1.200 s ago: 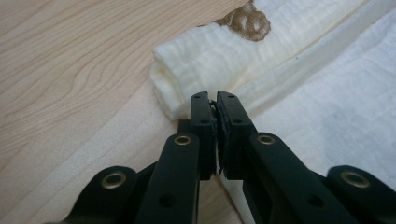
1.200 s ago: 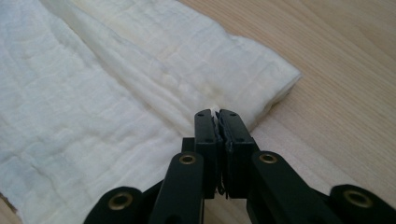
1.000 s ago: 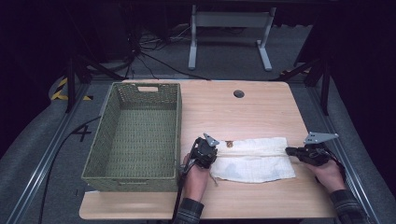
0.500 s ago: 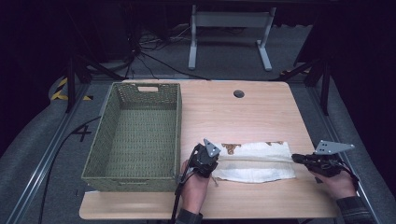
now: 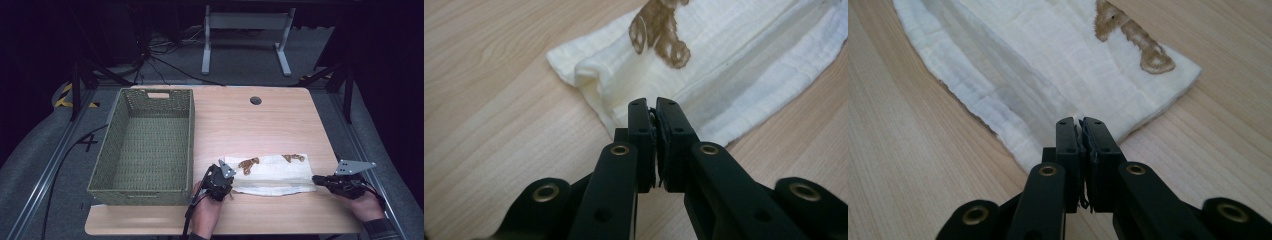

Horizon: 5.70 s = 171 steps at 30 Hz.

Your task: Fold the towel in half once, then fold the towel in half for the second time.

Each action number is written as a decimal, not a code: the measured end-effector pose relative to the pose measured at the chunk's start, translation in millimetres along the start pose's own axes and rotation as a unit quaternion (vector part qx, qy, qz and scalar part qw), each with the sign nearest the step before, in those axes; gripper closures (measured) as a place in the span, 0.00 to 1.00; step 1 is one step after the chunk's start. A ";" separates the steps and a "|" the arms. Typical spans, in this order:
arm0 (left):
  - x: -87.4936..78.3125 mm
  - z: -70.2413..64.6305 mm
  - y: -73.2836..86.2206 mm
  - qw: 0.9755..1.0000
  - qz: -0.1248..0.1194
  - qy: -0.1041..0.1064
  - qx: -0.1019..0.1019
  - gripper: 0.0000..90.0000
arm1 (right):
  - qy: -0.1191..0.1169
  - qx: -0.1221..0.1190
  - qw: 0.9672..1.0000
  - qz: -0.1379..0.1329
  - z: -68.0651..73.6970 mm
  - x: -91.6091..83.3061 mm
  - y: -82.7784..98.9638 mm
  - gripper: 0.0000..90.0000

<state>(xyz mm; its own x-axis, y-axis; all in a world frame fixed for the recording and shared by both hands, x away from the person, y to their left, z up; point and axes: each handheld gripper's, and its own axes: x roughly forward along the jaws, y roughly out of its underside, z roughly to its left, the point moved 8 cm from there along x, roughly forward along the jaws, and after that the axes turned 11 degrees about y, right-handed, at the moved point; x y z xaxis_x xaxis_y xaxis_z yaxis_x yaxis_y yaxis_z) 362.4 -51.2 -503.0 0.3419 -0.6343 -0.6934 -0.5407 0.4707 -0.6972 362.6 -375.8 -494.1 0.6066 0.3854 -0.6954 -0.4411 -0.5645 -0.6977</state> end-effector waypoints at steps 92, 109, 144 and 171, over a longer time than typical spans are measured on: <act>49.1 87.2 -49.0 0.999 0.008 -0.030 -0.043 0.78 | 0.032 0.057 0.998 -0.013 -63.8 64.4 -43.1 0.74; 45.5 80.3 -55.9 0.999 -0.021 0.001 -0.045 0.96 | 0.024 0.059 0.998 -0.013 -70.7 68.0 -38.7 0.98; 4.5 24.5 -40.1 0.998 -0.058 -0.012 -0.003 0.96 | 0.026 0.032 0.998 -0.043 -36.3 5.7 -21.2 0.98; 5.5 -1.7 1.6 1.000 -0.021 0.007 -0.009 0.96 | 0.009 0.009 1.000 -0.006 0.5 -7.1 9.4 0.98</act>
<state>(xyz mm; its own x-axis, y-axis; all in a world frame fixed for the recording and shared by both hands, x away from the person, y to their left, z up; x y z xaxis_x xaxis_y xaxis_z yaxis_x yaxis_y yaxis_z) 362.1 -55.0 -507.7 0.3543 -0.6623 -0.6602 -0.5392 0.4321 -0.7229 353.9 -383.4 -495.8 0.6244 0.3783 -0.6834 -0.4450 -0.5467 -0.7092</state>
